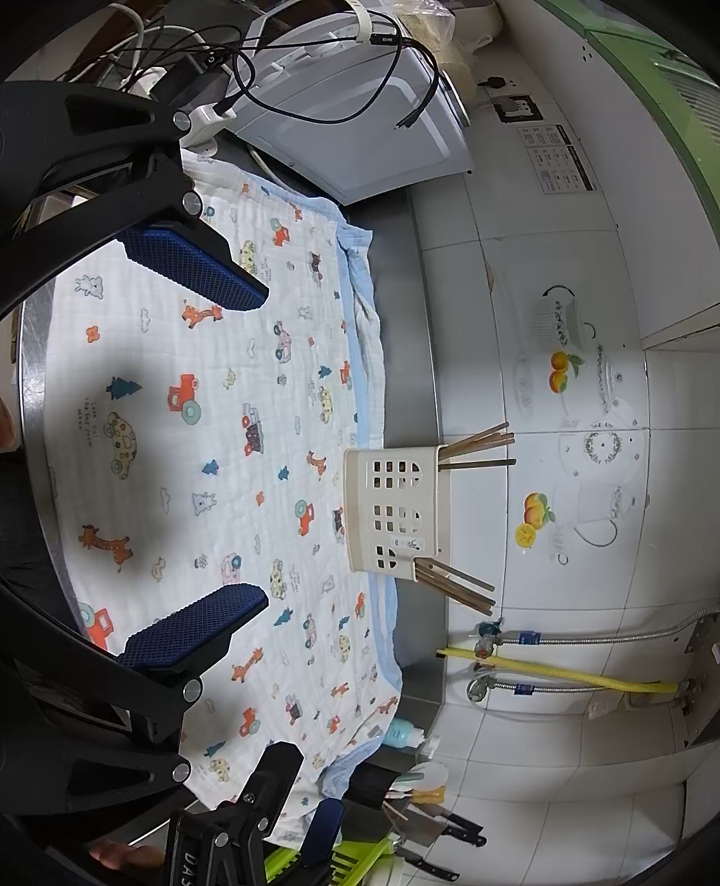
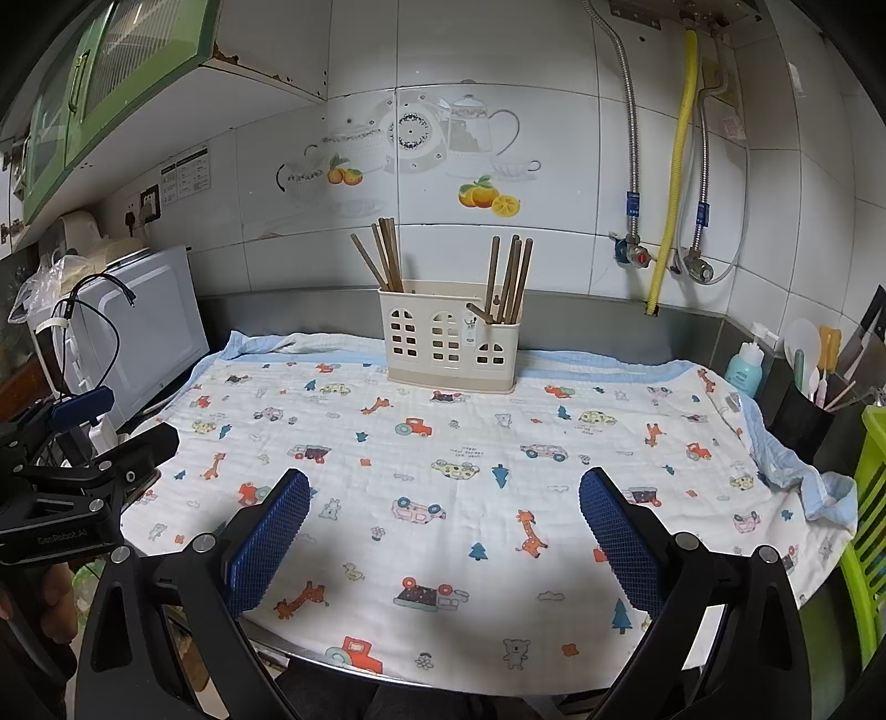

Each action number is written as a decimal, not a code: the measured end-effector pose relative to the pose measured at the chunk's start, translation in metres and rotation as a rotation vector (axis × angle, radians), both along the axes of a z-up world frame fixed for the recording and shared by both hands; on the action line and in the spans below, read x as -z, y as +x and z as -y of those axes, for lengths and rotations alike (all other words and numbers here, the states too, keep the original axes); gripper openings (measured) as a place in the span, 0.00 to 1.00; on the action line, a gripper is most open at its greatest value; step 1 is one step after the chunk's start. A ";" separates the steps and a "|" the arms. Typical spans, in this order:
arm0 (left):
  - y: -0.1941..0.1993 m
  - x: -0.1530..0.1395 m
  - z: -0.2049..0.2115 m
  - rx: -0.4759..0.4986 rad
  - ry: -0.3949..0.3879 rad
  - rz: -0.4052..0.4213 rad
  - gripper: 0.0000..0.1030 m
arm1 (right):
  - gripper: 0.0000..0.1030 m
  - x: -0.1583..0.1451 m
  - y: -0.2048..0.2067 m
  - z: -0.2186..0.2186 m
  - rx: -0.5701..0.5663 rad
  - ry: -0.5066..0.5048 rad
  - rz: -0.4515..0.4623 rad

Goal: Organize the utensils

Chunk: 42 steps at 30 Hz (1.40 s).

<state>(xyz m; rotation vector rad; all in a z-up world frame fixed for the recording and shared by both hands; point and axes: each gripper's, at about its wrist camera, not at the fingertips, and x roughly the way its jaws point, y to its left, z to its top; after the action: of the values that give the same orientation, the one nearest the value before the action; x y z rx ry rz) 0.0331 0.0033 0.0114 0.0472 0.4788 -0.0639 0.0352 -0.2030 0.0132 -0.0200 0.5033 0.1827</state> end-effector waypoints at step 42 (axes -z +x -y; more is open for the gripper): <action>0.001 0.002 0.001 0.001 -0.010 -0.009 0.95 | 0.92 0.003 0.000 -0.003 -0.011 0.004 -0.005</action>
<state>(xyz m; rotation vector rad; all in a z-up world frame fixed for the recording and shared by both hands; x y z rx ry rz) 0.0336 0.0019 0.0092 0.0371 0.4874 -0.0674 0.0351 -0.2002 0.0106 -0.0181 0.5075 0.1942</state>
